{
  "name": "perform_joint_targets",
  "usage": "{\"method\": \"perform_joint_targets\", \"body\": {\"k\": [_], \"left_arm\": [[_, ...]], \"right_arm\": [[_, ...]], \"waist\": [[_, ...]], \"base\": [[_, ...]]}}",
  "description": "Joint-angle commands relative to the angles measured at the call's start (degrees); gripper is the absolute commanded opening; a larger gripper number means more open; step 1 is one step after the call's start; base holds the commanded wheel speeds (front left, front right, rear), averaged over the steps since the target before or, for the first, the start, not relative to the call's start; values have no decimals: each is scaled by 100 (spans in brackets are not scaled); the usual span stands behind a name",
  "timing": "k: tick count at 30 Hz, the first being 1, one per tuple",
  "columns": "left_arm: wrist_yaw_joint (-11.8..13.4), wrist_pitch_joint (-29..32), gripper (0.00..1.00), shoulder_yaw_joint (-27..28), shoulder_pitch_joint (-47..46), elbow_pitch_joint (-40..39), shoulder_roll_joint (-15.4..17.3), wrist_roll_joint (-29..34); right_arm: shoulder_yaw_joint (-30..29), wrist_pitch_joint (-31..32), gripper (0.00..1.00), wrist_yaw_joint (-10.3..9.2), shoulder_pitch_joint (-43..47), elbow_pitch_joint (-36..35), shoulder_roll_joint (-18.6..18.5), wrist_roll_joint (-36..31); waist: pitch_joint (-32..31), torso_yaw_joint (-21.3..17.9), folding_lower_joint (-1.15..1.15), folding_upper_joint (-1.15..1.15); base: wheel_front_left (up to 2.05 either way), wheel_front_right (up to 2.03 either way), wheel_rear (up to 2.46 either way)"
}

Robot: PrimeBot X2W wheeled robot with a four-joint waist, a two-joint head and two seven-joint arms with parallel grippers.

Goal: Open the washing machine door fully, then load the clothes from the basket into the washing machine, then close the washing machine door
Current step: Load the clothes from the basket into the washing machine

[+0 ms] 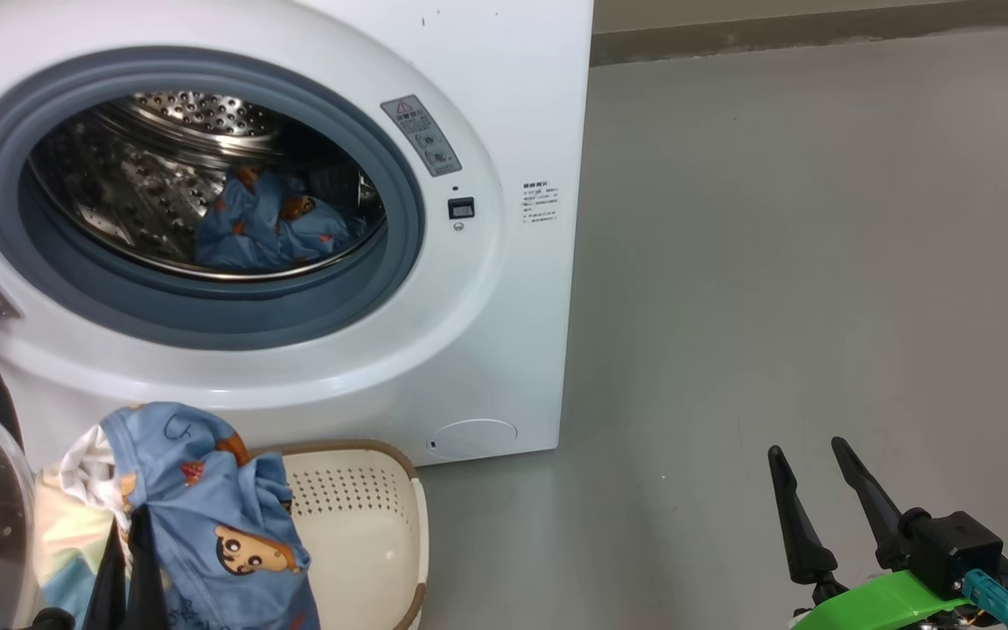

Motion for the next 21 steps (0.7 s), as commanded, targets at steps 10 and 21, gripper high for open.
{"method": "perform_joint_targets", "body": {"k": [10,21], "left_arm": [[-11,-37,0,161,-300,-150,56,-37],[-274,-37,0,323,-1524,309,120,118]], "right_arm": [[183,-68,100,16,-120,-128,-16,56],[280,-68,100,16,-306,-167,-16,98]], "waist": [[229,-92,0,0],[755,-384,0,0]], "base": [[0,0,0],[0,0,0]]}}
